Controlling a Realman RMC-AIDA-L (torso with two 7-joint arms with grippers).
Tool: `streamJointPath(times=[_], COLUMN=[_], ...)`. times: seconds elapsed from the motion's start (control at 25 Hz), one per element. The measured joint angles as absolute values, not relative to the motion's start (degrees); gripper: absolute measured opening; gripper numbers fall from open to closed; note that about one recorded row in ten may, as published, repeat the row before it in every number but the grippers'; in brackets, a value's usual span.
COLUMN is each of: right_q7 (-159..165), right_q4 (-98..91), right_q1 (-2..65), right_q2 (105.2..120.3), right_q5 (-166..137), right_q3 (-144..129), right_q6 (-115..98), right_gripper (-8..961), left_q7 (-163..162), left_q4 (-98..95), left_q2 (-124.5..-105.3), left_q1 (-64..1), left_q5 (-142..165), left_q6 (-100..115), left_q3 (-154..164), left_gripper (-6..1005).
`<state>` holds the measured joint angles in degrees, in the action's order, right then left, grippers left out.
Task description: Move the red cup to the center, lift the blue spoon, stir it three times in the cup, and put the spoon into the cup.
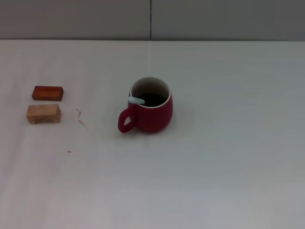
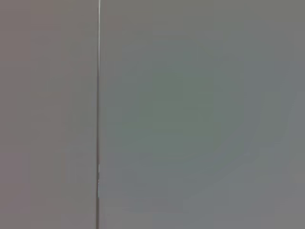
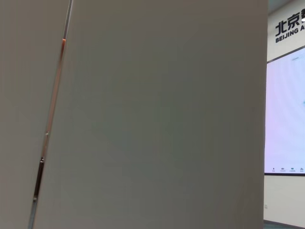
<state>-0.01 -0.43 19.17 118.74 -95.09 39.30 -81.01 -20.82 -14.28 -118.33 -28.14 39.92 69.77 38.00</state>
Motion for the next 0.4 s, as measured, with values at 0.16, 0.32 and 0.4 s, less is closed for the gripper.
streamJointPath(times=[0.16,0.32,0.4], right_q7=[-0.04,-0.04,0.12], right_q4=[-0.75,-0.79,-0.59], right_q1=[19.31,19.52,19.57], right_q2=[118.68,118.66,118.65], right_q5=[-95.09,-95.09,-95.08], right_q3=[40.47,42.10,43.90], right_q6=[-81.05,-81.41,-81.99], right_gripper=[700,700,700], left_q7=[-20.89,-21.01,-21.01], left_q4=[-12.06,-11.08,-10.28], left_q2=[-118.14,-118.37,-118.39], left_q1=[-26.92,-26.54,-26.48], left_q5=[39.56,39.40,39.33], left_q6=[68.41,67.98,67.94], left_q3=[35.89,34.26,33.73], left_gripper=[404,420,420])
